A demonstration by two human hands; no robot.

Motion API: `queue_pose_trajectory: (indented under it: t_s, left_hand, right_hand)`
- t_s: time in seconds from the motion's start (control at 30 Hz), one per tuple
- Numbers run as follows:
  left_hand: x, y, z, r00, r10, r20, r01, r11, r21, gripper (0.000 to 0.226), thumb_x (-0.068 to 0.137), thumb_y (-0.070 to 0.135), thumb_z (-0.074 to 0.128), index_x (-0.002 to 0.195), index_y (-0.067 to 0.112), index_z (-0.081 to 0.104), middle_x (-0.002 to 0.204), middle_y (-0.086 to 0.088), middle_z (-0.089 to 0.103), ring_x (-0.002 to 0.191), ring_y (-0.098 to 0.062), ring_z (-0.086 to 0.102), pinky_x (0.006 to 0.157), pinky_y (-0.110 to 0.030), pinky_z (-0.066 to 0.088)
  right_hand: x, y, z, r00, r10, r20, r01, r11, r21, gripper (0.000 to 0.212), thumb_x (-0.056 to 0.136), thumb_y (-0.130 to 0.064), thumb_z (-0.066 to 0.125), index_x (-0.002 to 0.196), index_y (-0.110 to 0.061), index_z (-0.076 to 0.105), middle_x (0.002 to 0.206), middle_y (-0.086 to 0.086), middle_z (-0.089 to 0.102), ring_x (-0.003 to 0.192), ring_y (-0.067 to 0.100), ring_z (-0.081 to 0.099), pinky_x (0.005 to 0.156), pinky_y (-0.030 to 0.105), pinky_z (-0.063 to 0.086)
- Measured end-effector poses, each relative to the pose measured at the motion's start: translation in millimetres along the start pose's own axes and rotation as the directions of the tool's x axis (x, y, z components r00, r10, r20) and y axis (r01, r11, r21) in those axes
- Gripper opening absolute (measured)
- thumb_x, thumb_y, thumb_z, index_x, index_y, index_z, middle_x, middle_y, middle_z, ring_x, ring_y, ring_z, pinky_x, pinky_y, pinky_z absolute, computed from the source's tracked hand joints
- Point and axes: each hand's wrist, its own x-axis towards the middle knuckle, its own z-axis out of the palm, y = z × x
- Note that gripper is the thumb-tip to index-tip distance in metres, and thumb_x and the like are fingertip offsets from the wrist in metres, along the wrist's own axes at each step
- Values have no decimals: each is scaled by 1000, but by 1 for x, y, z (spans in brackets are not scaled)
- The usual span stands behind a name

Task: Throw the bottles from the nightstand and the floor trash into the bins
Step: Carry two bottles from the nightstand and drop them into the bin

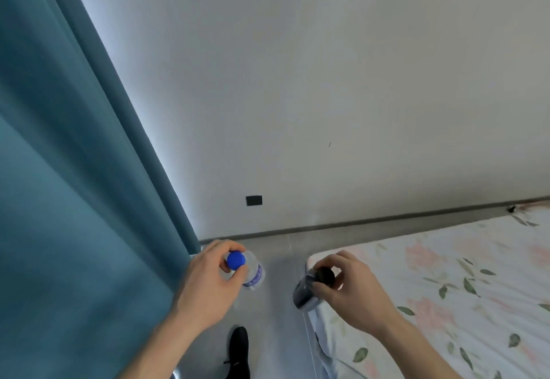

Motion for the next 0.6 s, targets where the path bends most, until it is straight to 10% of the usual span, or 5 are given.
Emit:
queue_pose_trajectory:
  t_s: [0.6]
  left_hand:
    - [286, 39, 33, 906, 260, 335, -276, 961, 0, 20, 87, 29, 70, 101, 42, 63, 107, 29, 60, 89, -3, 62, 77, -24, 53]
  right_hand:
    - [178, -10, -47, 939, 255, -230, -231, 965, 127, 16, 82, -36, 74, 92, -44, 65, 102, -23, 60, 83, 0, 64, 72, 18, 50]
